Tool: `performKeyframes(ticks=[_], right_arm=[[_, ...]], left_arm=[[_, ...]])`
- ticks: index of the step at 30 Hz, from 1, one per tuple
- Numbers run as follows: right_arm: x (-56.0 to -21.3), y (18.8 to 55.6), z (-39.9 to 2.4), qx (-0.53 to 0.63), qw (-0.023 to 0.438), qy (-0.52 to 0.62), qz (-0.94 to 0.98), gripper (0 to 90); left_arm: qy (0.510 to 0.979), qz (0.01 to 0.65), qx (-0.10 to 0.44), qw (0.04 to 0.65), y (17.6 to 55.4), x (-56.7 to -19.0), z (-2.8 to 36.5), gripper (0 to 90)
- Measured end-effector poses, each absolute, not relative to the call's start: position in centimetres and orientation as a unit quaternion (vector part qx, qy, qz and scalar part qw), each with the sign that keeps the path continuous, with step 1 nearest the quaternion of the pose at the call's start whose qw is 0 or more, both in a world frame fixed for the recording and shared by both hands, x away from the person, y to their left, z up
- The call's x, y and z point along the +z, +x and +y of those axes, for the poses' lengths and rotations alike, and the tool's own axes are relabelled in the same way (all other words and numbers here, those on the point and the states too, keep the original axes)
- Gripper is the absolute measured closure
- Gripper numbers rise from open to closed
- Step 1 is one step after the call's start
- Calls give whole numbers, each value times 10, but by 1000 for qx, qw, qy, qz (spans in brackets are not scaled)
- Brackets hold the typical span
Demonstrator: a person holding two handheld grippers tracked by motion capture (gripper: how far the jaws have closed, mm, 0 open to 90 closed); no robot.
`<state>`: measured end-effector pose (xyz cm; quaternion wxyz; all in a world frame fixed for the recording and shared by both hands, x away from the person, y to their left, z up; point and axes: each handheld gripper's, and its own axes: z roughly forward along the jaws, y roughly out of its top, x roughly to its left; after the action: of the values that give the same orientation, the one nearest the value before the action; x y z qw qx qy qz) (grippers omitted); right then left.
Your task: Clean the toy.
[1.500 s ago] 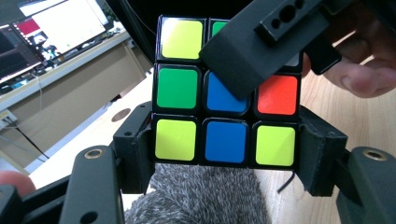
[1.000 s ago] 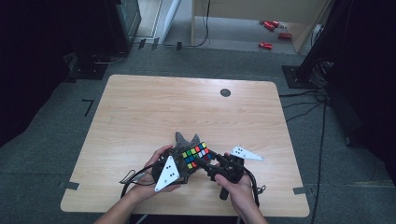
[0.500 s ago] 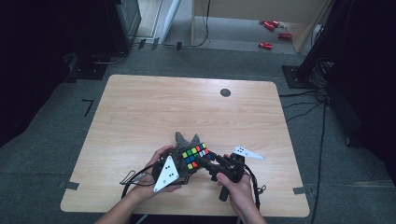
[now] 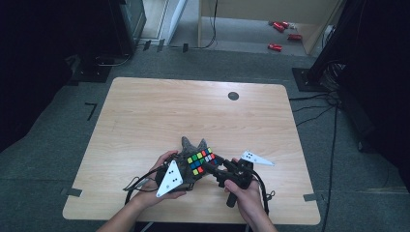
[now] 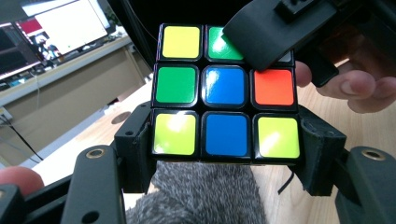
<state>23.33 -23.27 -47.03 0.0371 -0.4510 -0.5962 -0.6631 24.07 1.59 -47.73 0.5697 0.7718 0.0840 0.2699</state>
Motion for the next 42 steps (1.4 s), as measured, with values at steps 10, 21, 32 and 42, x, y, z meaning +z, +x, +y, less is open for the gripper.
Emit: performKeyframes(ticks=[10, 21, 32, 42], right_arm=[[-463, 228, -241, -687, -68, -432, -581, 322], [-483, 237, -201, -537, -187, -388, -725, 142], [-512, 252, -148, -391, -211, -360, -821, 209], [-505, 258, -181, -421, -168, -411, -791, 703]], left_arm=[[776, 163, 234, 563, 260, -471, 43, 354], [735, 291, 219, 572, 277, -463, 94, 353], [750, 295, 223, 549, 265, -467, 96, 354], [759, 283, 210, 548, 263, -469, 87, 354]])
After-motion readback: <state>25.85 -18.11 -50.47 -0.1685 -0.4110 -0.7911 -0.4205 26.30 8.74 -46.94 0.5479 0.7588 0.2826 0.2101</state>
